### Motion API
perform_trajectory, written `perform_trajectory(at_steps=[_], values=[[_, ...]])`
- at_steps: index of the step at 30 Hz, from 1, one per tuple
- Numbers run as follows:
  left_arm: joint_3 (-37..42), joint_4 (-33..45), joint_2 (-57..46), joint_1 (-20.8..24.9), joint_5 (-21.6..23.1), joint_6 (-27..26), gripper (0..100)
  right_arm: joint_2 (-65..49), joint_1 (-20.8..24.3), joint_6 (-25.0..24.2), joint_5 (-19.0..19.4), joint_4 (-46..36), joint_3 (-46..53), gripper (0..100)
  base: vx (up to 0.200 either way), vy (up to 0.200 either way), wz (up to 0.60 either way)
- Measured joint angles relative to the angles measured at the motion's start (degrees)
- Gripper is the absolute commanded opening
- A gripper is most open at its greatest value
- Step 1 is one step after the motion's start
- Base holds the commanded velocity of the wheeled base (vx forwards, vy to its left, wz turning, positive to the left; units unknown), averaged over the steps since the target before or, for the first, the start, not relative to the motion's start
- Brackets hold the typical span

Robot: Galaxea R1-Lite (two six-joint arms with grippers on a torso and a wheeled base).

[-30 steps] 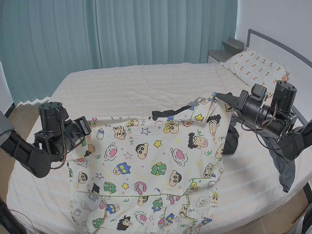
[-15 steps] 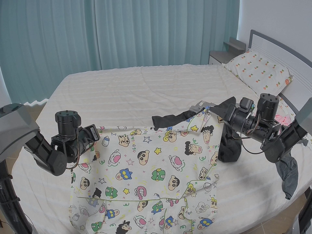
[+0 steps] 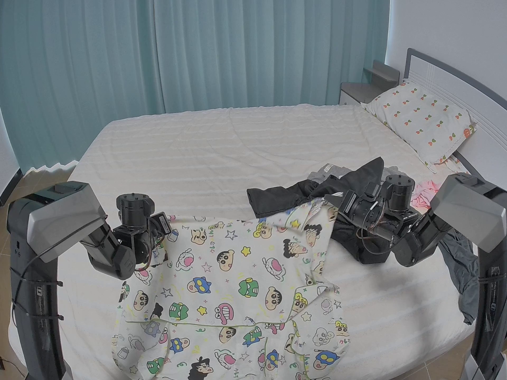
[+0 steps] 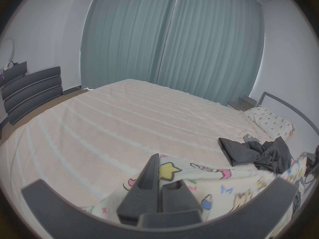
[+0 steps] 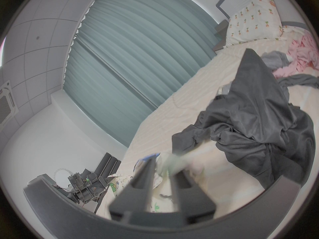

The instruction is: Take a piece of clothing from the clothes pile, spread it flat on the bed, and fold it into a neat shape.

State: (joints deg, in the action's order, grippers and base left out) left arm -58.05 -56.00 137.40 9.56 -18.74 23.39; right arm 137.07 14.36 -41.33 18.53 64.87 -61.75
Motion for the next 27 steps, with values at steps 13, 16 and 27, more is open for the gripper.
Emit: perform_trajectory(at_steps=[13, 16, 27], values=[[-10.6, 0.3, 9.8, -3.3, -2.3, 0.2, 100, 5.1, -1.8, -4.5, -2.2, -1.0, -1.5, 100, 0.000, 0.000, 0.00], [-10.9, 1.0, 10.4, -3.4, -2.4, 0.1, 100, 4.1, -2.3, -4.2, -1.7, -1.0, 2.5, 100, 0.000, 0.000, 0.00], [-8.5, 3.6, 9.2, -4.2, -0.3, 0.9, 100, -1.0, -2.6, 5.0, 2.6, -1.1, 22.2, 100, 0.000, 0.000, 0.00]])
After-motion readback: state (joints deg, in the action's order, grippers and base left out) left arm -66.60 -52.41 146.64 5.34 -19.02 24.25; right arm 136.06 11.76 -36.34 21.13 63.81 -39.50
